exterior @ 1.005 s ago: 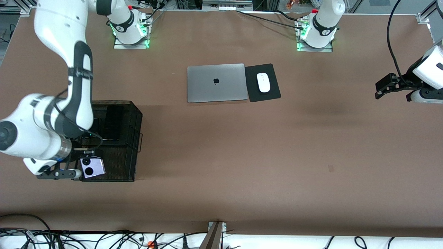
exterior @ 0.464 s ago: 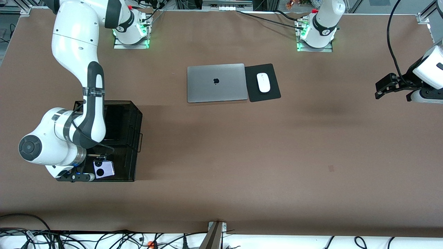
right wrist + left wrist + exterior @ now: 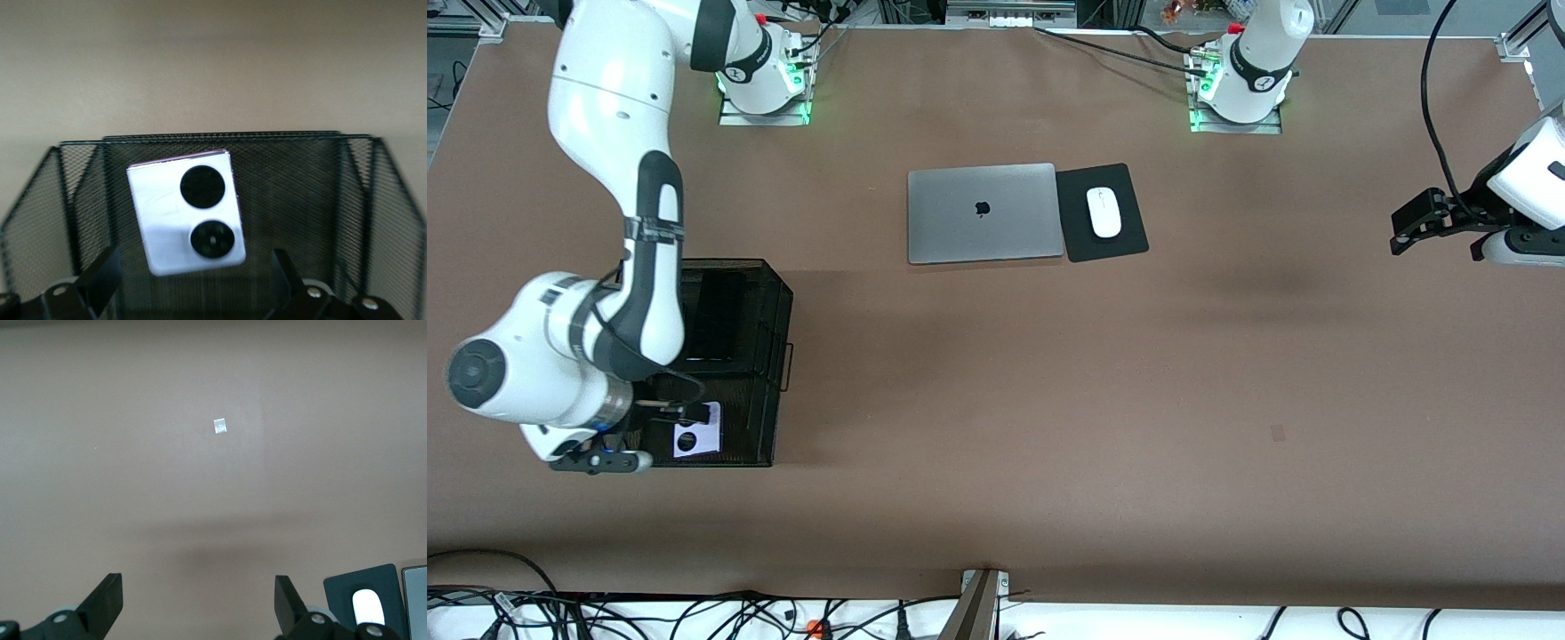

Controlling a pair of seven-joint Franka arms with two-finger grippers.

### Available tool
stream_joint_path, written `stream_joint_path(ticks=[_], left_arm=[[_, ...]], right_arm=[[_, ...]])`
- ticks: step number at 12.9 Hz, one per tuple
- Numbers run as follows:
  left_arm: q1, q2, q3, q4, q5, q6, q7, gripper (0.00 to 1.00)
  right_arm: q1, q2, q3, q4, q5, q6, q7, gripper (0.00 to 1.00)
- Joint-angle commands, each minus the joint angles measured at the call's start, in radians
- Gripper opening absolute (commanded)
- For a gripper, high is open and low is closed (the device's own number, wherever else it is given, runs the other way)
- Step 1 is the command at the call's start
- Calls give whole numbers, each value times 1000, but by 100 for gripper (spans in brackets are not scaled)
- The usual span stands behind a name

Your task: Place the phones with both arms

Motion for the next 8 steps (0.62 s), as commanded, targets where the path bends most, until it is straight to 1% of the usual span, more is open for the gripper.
stream_joint_path(ticks=[1, 2, 5, 6, 8], left_arm=[[1, 15, 2, 32, 17, -21, 23, 100], [1, 15, 2, 32, 17, -21, 23, 100], [1, 15, 3, 32, 17, -21, 24, 100], [1, 15, 3, 32, 17, -21, 24, 100], [1, 15, 3, 32, 17, -21, 24, 100]], right_arm=[[33, -134, -13, -19, -76, -102, -5, 100], [45, -165, -15, -19, -111, -137, -1, 100], [68, -248, -18, -23, -157, -197, -1, 100], [85, -283, -18, -36, -197, -222, 1, 100], [128, -375, -27, -98, -292, -236, 39, 100]])
